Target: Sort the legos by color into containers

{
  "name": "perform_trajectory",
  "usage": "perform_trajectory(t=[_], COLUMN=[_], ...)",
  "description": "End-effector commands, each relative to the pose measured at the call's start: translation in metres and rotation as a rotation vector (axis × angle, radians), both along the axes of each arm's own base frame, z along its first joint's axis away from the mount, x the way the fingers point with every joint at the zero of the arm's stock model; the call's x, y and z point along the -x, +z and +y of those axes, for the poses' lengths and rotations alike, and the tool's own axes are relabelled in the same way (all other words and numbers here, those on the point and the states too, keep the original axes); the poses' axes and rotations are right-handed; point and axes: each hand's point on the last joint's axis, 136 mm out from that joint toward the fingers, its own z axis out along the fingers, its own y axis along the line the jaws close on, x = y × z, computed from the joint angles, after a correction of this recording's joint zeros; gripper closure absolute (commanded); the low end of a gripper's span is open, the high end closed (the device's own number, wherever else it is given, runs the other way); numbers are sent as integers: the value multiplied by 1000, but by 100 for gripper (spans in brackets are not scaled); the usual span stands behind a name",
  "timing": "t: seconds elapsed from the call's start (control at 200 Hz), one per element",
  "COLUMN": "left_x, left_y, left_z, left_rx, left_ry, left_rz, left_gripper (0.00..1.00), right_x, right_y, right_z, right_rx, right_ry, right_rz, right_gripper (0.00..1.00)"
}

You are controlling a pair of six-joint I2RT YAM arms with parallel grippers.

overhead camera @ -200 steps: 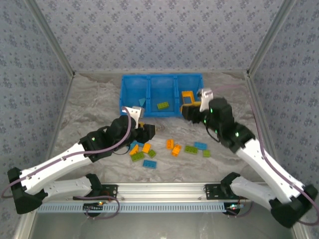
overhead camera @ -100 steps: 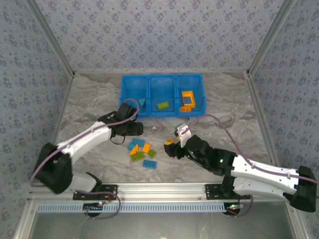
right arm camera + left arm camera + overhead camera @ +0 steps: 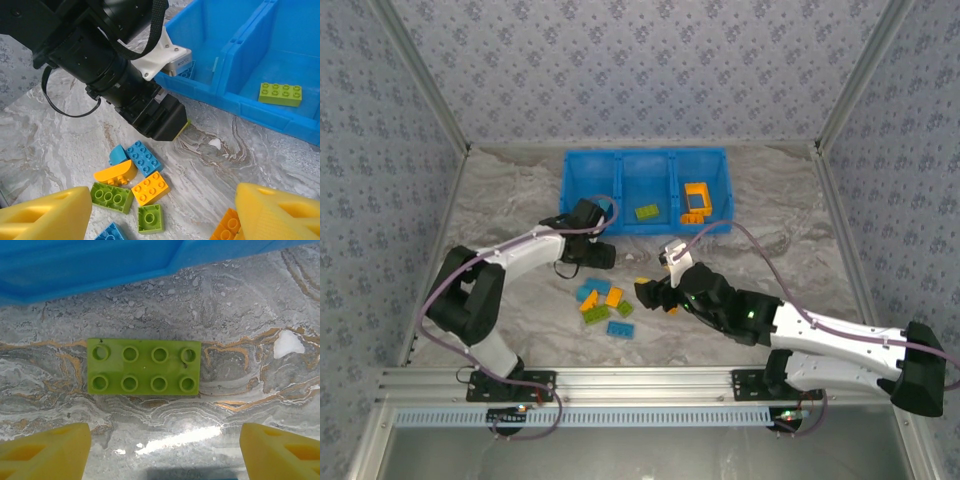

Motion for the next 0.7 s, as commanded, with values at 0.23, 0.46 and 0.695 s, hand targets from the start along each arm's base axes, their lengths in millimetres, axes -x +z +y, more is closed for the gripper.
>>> perform_trajectory(t=[0.23,0.46,0.695], left_x=[-23,-30,-31], left_y=[-6,-15,-26], left_z=[1,-3,2], left_rx=[-82,-88,-109], left_ry=[-30,-39,-26], left_rz=[-38,-30,-11], left_gripper=[20,19,21], right_x=[-1,-2,-4], right_y=[16,14,17], right_z=[3,2,0], right_rx=[-51,-55,-60], right_ry=[-4,-5,-13], right_rz=[7,21,23], right_gripper=[21,21,21])
